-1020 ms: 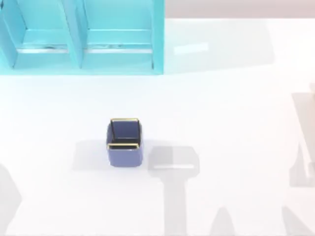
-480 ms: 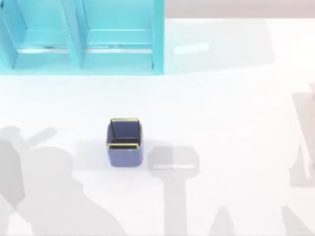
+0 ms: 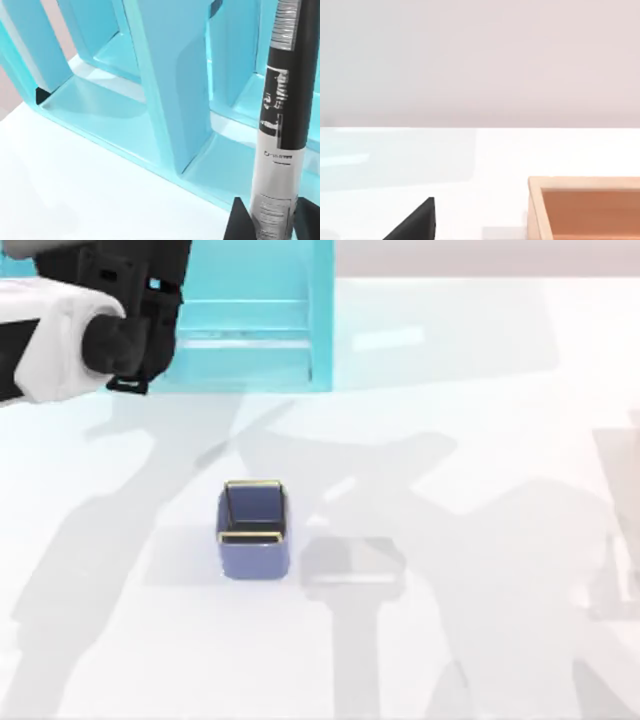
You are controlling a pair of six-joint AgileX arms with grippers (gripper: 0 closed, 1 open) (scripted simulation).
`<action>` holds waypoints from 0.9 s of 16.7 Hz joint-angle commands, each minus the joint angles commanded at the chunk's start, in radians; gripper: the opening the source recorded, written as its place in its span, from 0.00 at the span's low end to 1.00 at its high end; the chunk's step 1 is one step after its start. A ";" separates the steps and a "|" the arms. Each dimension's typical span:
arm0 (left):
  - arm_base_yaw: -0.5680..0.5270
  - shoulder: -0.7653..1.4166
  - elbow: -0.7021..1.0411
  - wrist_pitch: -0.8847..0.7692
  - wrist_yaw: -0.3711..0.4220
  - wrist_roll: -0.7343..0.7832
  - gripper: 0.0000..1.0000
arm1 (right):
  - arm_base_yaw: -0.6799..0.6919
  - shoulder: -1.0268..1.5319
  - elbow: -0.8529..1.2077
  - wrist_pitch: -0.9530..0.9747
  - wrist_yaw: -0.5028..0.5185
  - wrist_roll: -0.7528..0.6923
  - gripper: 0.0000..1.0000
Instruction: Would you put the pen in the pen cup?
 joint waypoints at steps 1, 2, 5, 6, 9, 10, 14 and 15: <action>-0.111 0.008 -0.018 0.051 -0.122 -0.013 0.00 | 0.000 0.000 0.000 0.000 0.000 0.000 1.00; -0.215 0.014 -0.036 0.100 -0.235 -0.026 0.00 | 0.000 0.000 0.000 0.000 0.000 0.000 1.00; -0.463 0.025 -0.087 0.225 -0.512 -0.065 0.00 | 0.000 0.000 0.000 0.000 0.000 0.000 1.00; -0.525 0.024 -0.105 0.260 -0.582 -0.077 0.00 | 0.000 0.000 0.000 0.000 0.000 0.000 1.00; -0.647 0.013 -0.151 0.336 -0.731 -0.106 0.00 | 0.000 0.000 0.000 0.000 0.000 0.000 1.00; -0.668 0.010 -0.162 0.350 -0.759 -0.112 0.00 | 0.000 0.000 0.000 0.000 0.000 0.000 1.00; -0.685 0.008 -0.172 0.362 -0.784 -0.119 0.00 | 0.000 0.000 0.000 0.000 0.000 0.000 1.00; -0.685 0.008 -0.172 0.362 -0.784 -0.119 0.00 | 0.000 0.000 0.000 0.000 0.000 0.000 1.00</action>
